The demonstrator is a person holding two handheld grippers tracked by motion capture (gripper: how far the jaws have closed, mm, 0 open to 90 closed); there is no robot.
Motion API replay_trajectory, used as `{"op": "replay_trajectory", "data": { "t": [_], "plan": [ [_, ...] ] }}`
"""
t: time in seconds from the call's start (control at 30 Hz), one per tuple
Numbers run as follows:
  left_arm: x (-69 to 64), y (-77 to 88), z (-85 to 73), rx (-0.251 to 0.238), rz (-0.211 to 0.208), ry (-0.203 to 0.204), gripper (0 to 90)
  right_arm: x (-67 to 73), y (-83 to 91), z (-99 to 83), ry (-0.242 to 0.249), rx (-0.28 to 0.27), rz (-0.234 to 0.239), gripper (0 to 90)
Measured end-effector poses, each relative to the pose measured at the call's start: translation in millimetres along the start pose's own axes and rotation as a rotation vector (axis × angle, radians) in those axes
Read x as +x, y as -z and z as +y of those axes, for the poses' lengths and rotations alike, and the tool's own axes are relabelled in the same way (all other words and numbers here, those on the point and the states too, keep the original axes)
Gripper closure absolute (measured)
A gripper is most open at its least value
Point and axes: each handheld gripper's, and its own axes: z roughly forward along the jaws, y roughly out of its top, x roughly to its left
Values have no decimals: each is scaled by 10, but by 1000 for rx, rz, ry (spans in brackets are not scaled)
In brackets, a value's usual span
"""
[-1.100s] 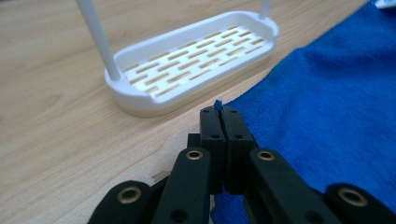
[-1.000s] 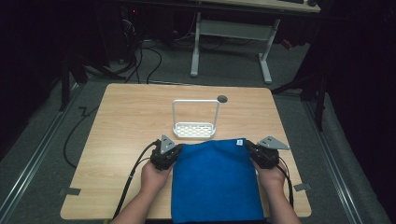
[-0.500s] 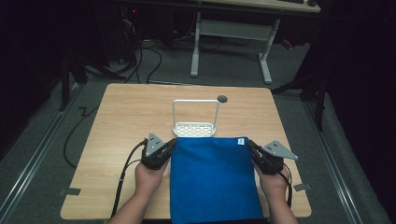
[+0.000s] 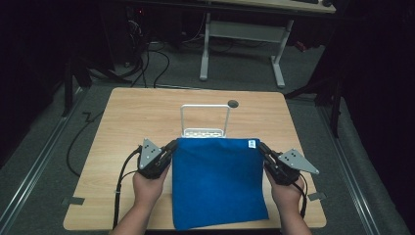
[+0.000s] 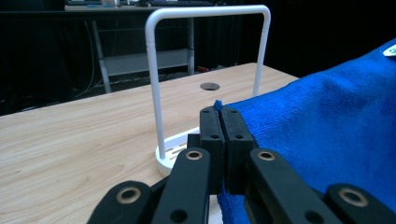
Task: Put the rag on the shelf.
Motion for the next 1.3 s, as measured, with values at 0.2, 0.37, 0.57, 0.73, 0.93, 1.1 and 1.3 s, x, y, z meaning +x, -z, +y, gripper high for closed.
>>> {"op": "replay_trajectory", "data": {
  "t": [0.2,0.37,0.57,0.73,0.93,1.1,1.3],
  "plan": [
    [29,67,85,-35,11,7,890,35,-17,58,-14,-12,24,880],
    [41,126,205,-75,17,-8,890,13,7,146,-33,-44,24,880],
    [83,199,397,-135,23,-14,891,20,37,361,-22,-110,20,880],
    [112,245,555,-169,31,-26,891,63,42,524,-9,-150,13,880],
    [120,283,729,-200,34,-46,890,99,36,695,5,-187,24,880],
    [150,307,867,-227,43,-57,891,97,40,816,16,-208,25,880],
    [185,301,981,-233,49,-67,891,52,51,919,7,-233,22,881]
  ]
}}
